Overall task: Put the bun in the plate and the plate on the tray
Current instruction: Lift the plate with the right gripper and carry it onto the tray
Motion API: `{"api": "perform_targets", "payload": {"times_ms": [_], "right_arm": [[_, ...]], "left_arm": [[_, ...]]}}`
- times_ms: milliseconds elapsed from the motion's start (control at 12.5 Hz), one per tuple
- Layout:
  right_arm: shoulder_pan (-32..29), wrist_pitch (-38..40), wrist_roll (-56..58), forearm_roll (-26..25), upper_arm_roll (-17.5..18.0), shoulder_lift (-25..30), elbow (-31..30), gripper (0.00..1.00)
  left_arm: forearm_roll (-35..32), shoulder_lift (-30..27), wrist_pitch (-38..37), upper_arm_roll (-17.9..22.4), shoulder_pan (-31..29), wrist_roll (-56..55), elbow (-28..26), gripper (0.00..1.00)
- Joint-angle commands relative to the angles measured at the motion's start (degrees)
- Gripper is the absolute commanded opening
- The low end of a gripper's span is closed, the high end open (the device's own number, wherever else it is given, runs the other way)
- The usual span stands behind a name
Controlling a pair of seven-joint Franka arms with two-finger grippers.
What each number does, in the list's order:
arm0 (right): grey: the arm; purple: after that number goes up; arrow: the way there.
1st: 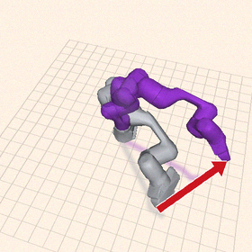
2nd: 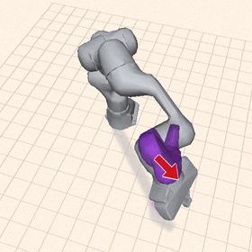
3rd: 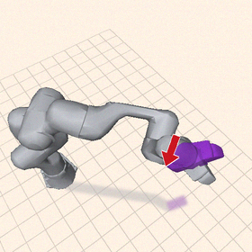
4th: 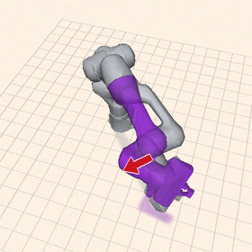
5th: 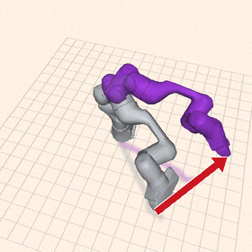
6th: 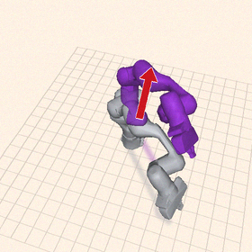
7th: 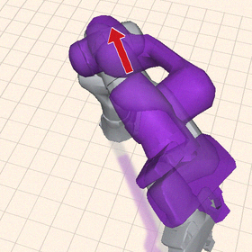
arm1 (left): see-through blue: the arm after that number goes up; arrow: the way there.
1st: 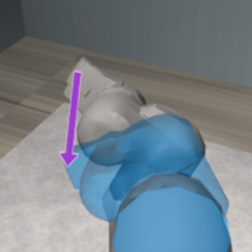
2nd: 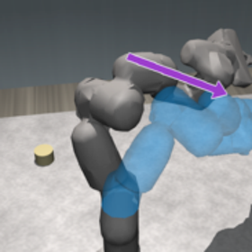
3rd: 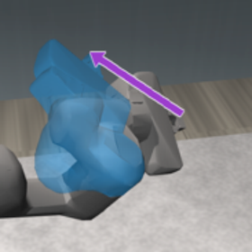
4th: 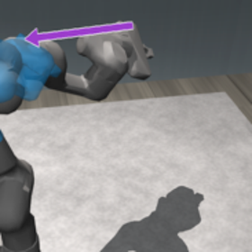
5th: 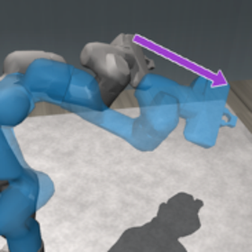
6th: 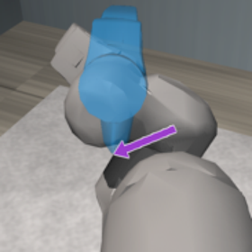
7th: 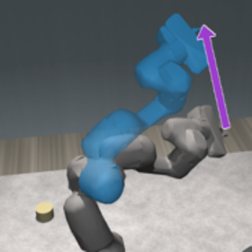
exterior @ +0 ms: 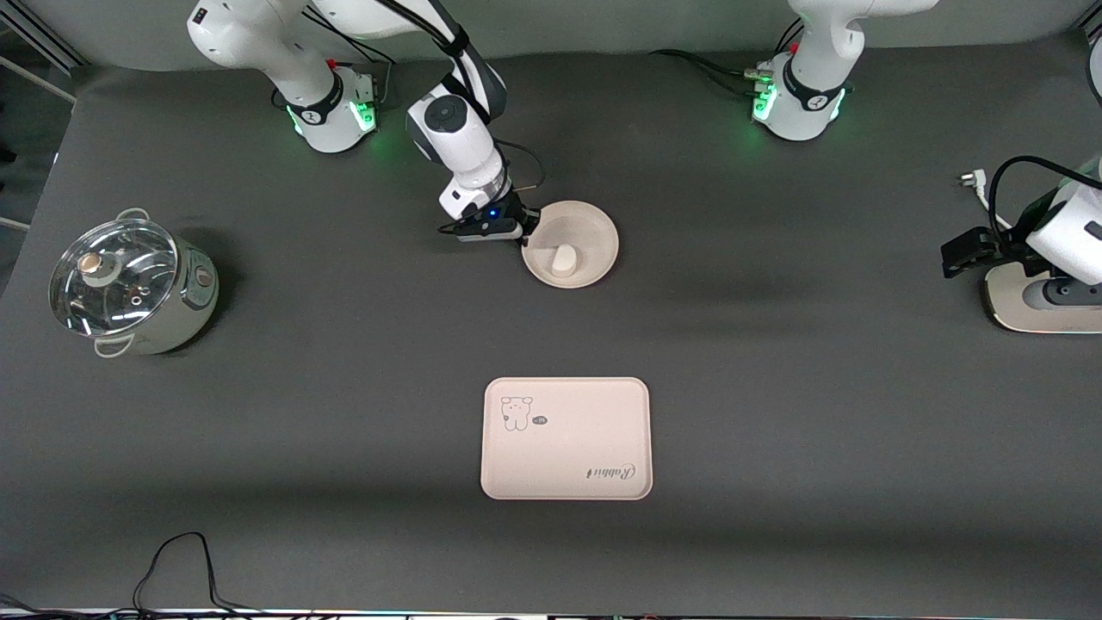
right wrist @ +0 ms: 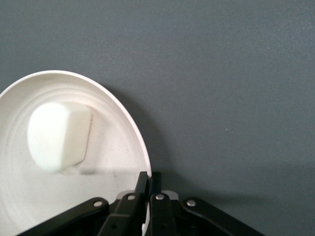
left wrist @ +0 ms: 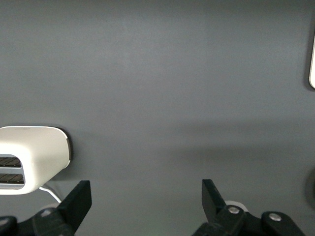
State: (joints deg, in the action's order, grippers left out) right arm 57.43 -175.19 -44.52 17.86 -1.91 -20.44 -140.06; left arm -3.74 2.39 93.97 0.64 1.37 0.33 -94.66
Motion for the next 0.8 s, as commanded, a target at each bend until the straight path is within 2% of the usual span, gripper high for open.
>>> {"api": "perform_targets", "payload": {"times_ms": [0,320,480,720], "right_arm": [[-0.1,4.7,1.8,1.6,-0.1,4.0,0.3,0.02],[-3.1,18.8,6.0,1.6,-0.3,15.8,0.7,0.02],[-4.6,23.0,8.8,1.6,-0.4,20.2,1.0,0.02],[-6.4,23.5,10.2,1.6,-0.6,20.2,3.4,0.02]], "left_arm": [[0.2,-0.4,-1.2,0.5,0.5,1.1,0.6,1.00],[0.2,-0.4,-1.2,0.4,0.6,1.1,0.5,1.00],[0.2,-0.4,-1.2,0.4,0.6,1.1,0.6,1.00],[0.2,-0.4,-1.2,0.4,0.6,1.1,0.6,1.00]]}}
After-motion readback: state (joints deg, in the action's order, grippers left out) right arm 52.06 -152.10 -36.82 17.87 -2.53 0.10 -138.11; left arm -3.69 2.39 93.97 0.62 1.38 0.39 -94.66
